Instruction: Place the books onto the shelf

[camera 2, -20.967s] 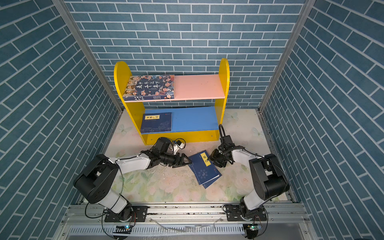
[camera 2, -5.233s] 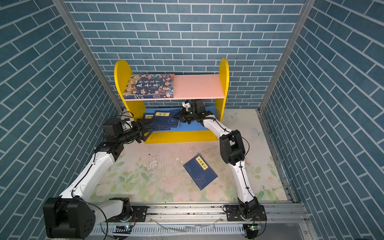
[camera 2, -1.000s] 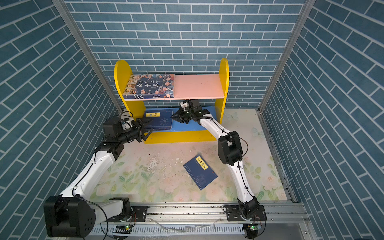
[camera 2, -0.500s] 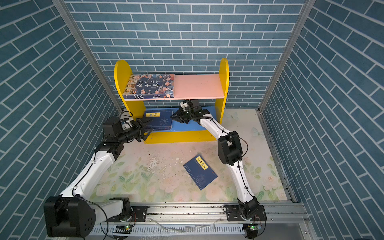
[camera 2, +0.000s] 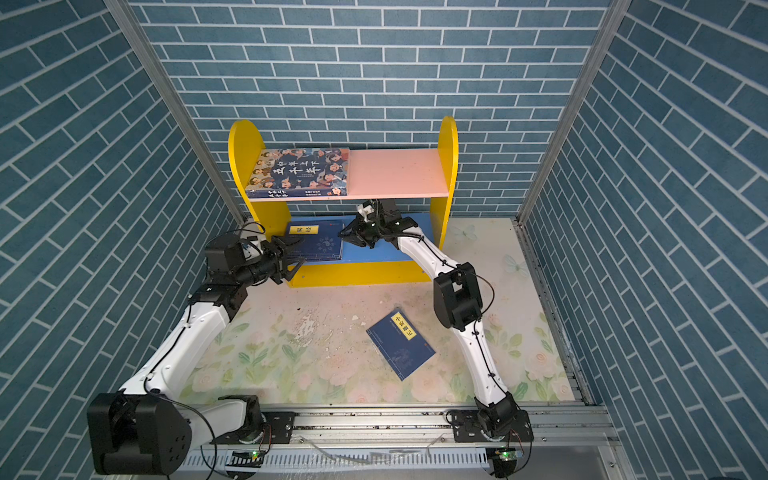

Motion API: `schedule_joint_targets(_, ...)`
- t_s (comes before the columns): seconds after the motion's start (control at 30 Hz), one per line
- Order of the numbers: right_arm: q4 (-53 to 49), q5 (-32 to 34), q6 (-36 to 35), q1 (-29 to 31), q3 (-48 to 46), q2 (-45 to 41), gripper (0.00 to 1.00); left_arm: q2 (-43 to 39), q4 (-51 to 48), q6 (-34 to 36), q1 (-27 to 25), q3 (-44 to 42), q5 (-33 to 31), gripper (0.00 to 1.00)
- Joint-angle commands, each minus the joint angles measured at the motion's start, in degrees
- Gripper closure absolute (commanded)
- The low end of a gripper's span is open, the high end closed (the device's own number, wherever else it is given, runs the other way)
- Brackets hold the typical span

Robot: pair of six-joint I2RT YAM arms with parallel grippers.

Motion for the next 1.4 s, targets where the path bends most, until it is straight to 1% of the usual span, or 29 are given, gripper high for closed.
schedule_joint_targets(0.0, -1.6, -0.4, -1.9, 0.3, 3.3, 1.3, 0.75, -1.1, 0.4, 0.5, 0.4, 1.7, 0.2, 0.3)
schedule_joint_targets(0.53, -3.1, -0.5, -1.9, 0.1, 6.9, 3.5, 0.74, -0.9, 0.8, 0.2, 0.4, 1.6, 0.3, 0.3)
schedule_joint_targets(0.87, -3.6, 0.6, -2.3, -0.1, 6.3, 2.9, 0.71, -1.0, 0.2, 0.5, 0.6, 1.9, 0.4, 0.3)
schedule_joint_targets(0.97, -3.7, 2.2, -3.2, -0.2, 4.4, 0.8, 0.67, -1.0, 0.2, 0.6, 0.7, 2.0, 0.4, 0.3)
schedule_joint_targets(1.1, -4.4, 4.6, -4.5, -0.8, 1.9, -2.9, 0.63, -1.1, 0.9, 0.7, 0.9, 2.2, 0.8, 0.26)
schedule_joint_targets(1.27, -0.9, 7.1, -3.9, -1.8, -5.4, -9.9, 0.6, -1.8, 0.4, 2.0, 1.6, 2.2, 1.1, 0.2)
schedule_joint_targets(1.37, 0.8, 8.3, -3.1, -1.8, -11.3, -15.3, 0.59, -3.5, -2.0, 5.2, 1.6, 0.1, 1.1, 0.15)
